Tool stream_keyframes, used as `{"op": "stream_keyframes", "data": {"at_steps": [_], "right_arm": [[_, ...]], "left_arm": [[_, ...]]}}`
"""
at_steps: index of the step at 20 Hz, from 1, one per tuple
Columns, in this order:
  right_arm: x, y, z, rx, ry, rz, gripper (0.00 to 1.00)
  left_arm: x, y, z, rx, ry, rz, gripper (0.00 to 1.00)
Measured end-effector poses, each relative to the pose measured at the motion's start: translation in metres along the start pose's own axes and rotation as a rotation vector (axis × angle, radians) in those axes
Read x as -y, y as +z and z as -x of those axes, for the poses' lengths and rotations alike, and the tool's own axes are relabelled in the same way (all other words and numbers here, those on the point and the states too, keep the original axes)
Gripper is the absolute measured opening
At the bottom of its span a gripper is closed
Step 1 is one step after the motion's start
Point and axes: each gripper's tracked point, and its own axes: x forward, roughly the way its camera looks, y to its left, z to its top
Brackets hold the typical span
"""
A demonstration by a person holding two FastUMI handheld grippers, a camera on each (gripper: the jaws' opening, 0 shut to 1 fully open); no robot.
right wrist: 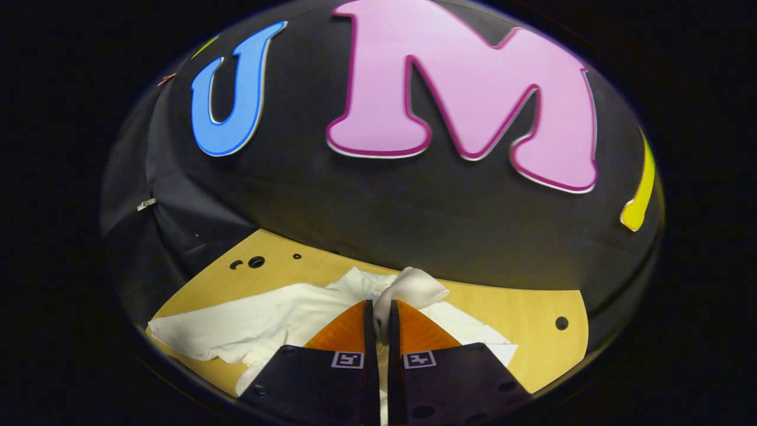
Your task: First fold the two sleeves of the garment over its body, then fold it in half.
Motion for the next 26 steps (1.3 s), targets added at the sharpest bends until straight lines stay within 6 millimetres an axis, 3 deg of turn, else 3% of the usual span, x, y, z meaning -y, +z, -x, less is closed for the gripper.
{"op": "stream_keyframes", "data": {"at_steps": [4, 9, 14, 16, 19, 22, 24, 26], "right_arm": [[-0.057, -0.017, -0.043, -0.035, 0.052, 0.019, 0.09], [-0.111, -0.048, -0.087, -0.092, 0.082, 0.053, 0.1], [-0.161, -0.075, -0.109, -0.11, 0.169, 0.056, 0.25], [-0.173, -0.076, -0.105, -0.106, 0.197, 0.056, 0.45], [-0.172, -0.072, -0.092, -0.087, 0.192, 0.057, 1.0], [-0.144, -0.067, -0.069, -0.067, 0.142, 0.045, 0.98], [-0.119, -0.062, -0.053, -0.045, 0.103, 0.038, 0.98], [-0.094, -0.06, -0.038, -0.034, 0.074, 0.048, 0.98]], "left_arm": [[-0.028, -0.012, -0.01, -0.016, 0.052, 0.013, 0.97], [-0.037, -0.03, -0.021, -0.043, 0.072, 0.028, 0.97], [-0.042, -0.046, -0.027, -0.068, 0.083, 0.016, 0.97], [-0.043, -0.052, -0.03, -0.079, 0.088, 0.025, 0.97], [-0.05, -0.058, -0.033, -0.086, 0.103, 0.028, 0.97], [-0.073, -0.066, -0.041, -0.09, 0.154, 0.022, 0.97], [-0.098, -0.073, -0.051, -0.104, 0.216, 0.023, 0.97], [-0.127, -0.093, -0.058, -0.15, 0.299, 0.038, 0.97]]}}
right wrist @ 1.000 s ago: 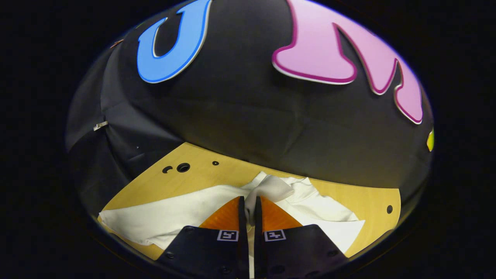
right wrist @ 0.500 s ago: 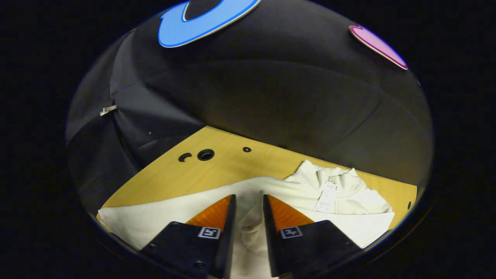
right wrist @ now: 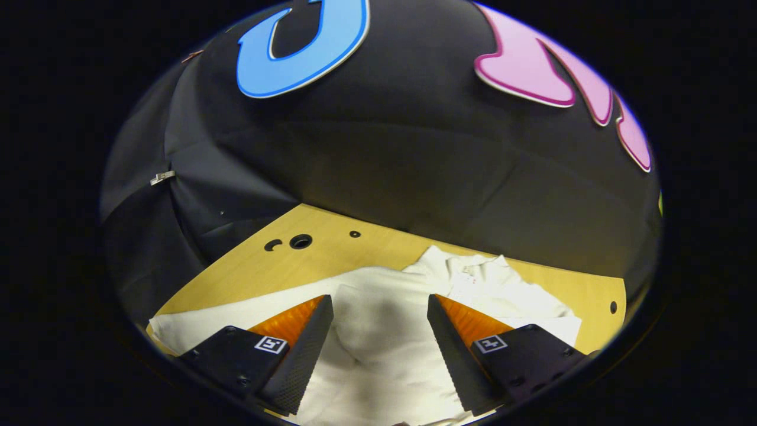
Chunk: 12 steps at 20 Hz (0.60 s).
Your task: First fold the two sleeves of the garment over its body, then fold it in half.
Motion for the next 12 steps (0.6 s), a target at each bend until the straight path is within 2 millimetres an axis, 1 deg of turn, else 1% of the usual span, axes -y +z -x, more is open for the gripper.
{"op": "stream_keyframes", "data": {"at_steps": [2, 5, 7, 9, 11, 12], "right_arm": [[0.03, -0.006, 0.015, -0.014, -0.049, 0.005, 0.98], [0.074, -0.01, 0.043, -0.014, -0.124, -0.037, 0.98], [0.101, -0.018, 0.062, -0.024, -0.173, -0.074, 0.98], [0.127, -0.03, 0.083, -0.032, -0.223, -0.116, 0.98], [0.153, -0.043, 0.104, -0.039, -0.274, -0.156, 0.98], [0.164, -0.053, 0.114, -0.046, -0.294, -0.175, 0.98]], "left_arm": [[-0.024, -0.017, -0.02, -0.047, 0.089, -0.008, 0.97], [-0.049, -0.054, -0.04, -0.121, 0.157, -0.011, 0.97], [-0.067, -0.081, -0.051, -0.181, 0.182, -0.004, 0.97], [-0.078, -0.106, -0.061, -0.236, 0.203, 0.001, 0.98], [-0.082, -0.124, -0.069, -0.282, 0.21, 0.013, 0.98], [-0.082, -0.13, -0.072, -0.297, 0.204, 0.02, 0.98]]}}
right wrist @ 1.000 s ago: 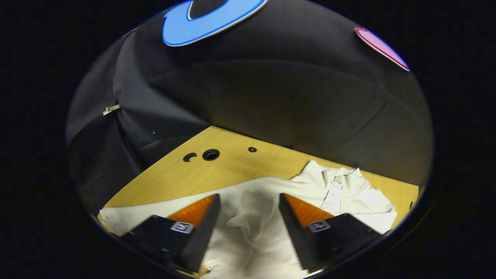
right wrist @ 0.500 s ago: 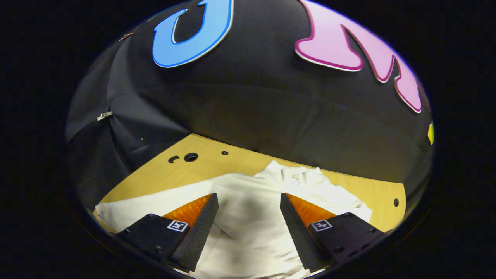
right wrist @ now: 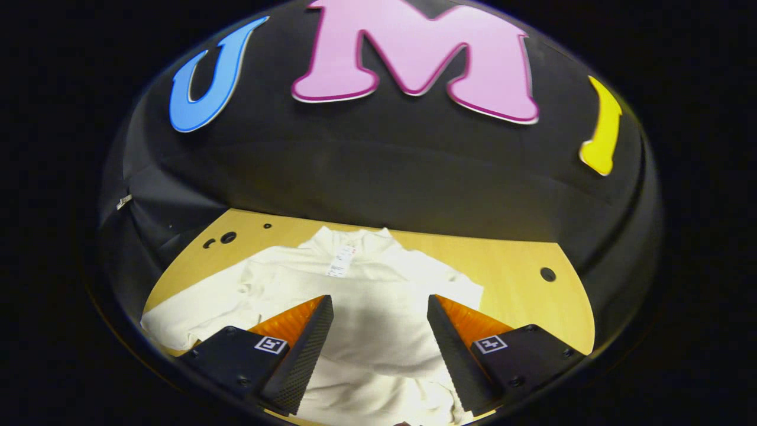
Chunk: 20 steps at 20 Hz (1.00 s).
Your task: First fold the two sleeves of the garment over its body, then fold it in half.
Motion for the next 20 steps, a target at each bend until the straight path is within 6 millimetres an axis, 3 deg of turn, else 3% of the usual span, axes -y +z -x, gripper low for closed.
{"op": "stream_keyframes", "data": {"at_steps": [5, 9, 10, 11, 14, 15, 16, 17, 20], "right_arm": [[0.082, -0.028, 0.032, -0.04, -0.119, -0.03, 0.98], [0.132, -0.039, 0.062, -0.036, -0.19, -0.086, 0.98], [0.143, -0.042, 0.067, -0.036, -0.202, -0.088, 0.98], [0.15, -0.047, 0.073, -0.041, -0.206, -0.086, 0.98], [0.164, -0.065, 0.088, -0.072, -0.2, -0.081, 0.98], [0.17, -0.068, 0.093, -0.074, -0.207, -0.093, 0.98], [0.177, -0.07, 0.098, -0.076, -0.213, -0.116, 0.98], [0.179, -0.073, 0.1, -0.076, -0.219, -0.141, 0.98], [0.202, -0.076, 0.117, -0.068, -0.242, -0.187, 0.98]], "left_arm": [[0.003, -0.01, -0.011, -0.032, -0.044, -0.001, 0.98], [0.016, -0.012, -0.016, -0.035, -0.095, 0.049, 0.98], [0.02, -0.011, -0.016, -0.025, -0.113, 0.026, 0.87], [0.028, -0.01, -0.019, -0.015, -0.144, -0.002, 0.83], [0.045, -0.003, -0.021, 0.004, -0.189, -0.053, 0.34], [0.046, -0.001, -0.022, 0.016, -0.187, -0.052, 0.41], [0.048, 0.003, -0.024, 0.028, -0.185, -0.043, 0.2], [0.05, 0.005, -0.026, 0.045, -0.183, -0.035, 0.22], [0.055, 0.012, -0.028, 0.057, -0.168, -0.022, 0.08]]}}
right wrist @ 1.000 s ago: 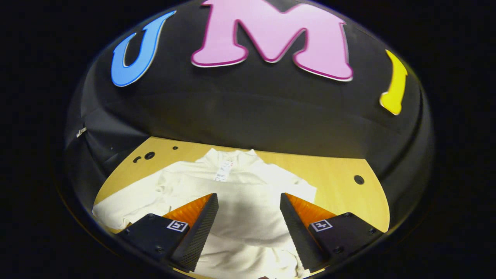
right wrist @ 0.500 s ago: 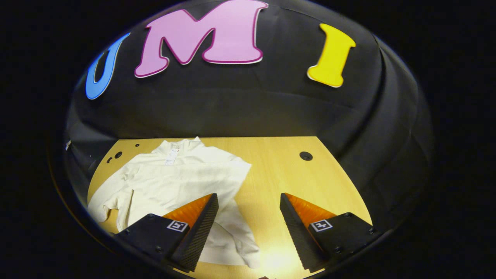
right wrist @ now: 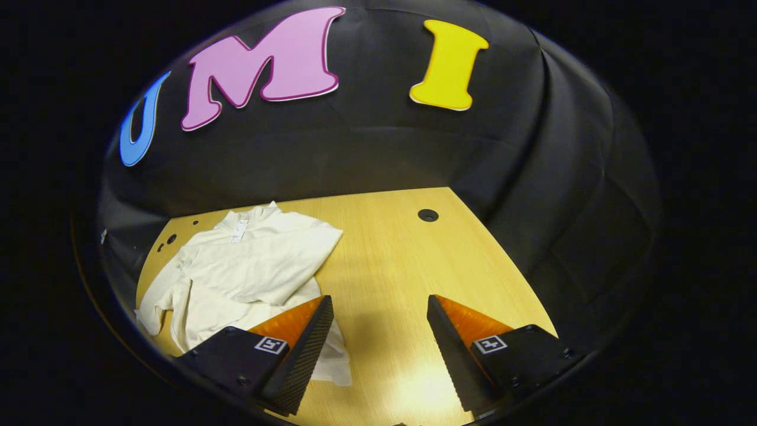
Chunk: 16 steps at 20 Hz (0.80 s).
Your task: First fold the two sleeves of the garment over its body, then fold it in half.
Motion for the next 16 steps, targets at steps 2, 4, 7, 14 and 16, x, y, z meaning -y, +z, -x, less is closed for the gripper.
{"op": "stream_keyframes", "data": {"at_steps": [2, 4, 7, 14, 16], "right_arm": [[0.01, -0.001, 0.002, -0.006, 0.0, -0.032, 0.98], [0.023, -0.002, 0.003, -0.002, -0.016, -0.039, 0.98], [0.043, -0.003, 0.007, 0.005, -0.046, -0.042, 0.98], [0.064, -0.014, 0.012, 0.007, -0.079, -0.06, 0.98], [0.062, -0.019, 0.01, 0.003, -0.077, -0.058, 0.98]], "left_arm": [[0.007, 0.01, -0.001, 0.004, -0.004, 0.009, 0.07], [0.011, 0.028, -0.002, 0.023, 0.002, 0.0, 0.06], [0.033, 0.069, 0.0, 0.081, -0.033, -0.034, 0.06], [0.137, 0.183, 0.007, 0.252, -0.183, -0.177, 0.06], [0.173, 0.208, 0.011, 0.287, -0.226, -0.206, 0.06]]}}
